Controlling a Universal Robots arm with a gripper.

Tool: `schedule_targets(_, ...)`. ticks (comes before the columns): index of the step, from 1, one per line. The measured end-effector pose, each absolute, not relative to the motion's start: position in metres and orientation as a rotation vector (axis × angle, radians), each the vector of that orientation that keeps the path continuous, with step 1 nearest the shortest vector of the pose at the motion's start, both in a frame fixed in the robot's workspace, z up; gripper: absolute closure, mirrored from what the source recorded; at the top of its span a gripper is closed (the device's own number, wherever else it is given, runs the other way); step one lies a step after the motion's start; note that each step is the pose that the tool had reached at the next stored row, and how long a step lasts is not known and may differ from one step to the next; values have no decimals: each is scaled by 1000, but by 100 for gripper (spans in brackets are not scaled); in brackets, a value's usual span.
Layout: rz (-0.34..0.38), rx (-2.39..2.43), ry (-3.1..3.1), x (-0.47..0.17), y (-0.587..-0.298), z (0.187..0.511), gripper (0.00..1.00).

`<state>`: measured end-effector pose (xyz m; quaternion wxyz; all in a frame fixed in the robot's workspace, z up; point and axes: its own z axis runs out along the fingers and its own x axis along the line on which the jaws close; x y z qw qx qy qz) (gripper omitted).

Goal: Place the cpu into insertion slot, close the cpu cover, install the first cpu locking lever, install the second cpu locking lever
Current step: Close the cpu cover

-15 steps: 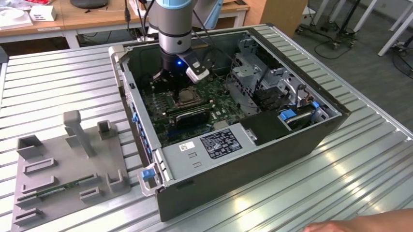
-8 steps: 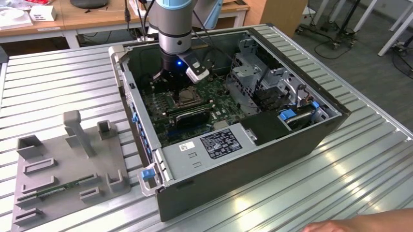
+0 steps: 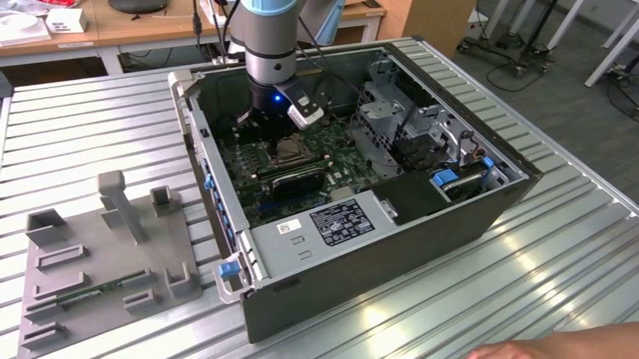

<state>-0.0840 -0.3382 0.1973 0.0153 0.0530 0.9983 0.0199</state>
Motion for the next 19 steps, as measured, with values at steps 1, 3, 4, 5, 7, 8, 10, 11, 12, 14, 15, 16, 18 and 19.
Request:
schedule_targets(1,62,165,3106,-84,-338,197,90)
schedule_targets(3,62,165,3106,-84,-338,197,90)
schedule_targets(4,62,165,3106,-84,-338,197,90)
schedule_targets(5,62,165,3106,-84,-338,197,90)
schedule_targets(7,61,165,3106,-84,-338,196,90)
schedule_targets(8,61,165,3107,-84,-338,196,90)
schedule_targets(10,61,165,3107,-84,-338,196,90)
schedule_targets(11,61,165,3106,-84,-338,196,90)
schedule_targets(12,61,165,3106,-84,-338,196,90)
schedule_targets(14,61,165,3106,-84,-338,196,90)
schedule_targets(15,61,165,3106,-84,-338,196,90)
schedule_targets(16,61,165,3106,-84,-338,196,90)
schedule_targets(18,63,165,3105,-84,-338,197,90)
schedule_targets(19,64,165,3105,-84,-338,197,90)
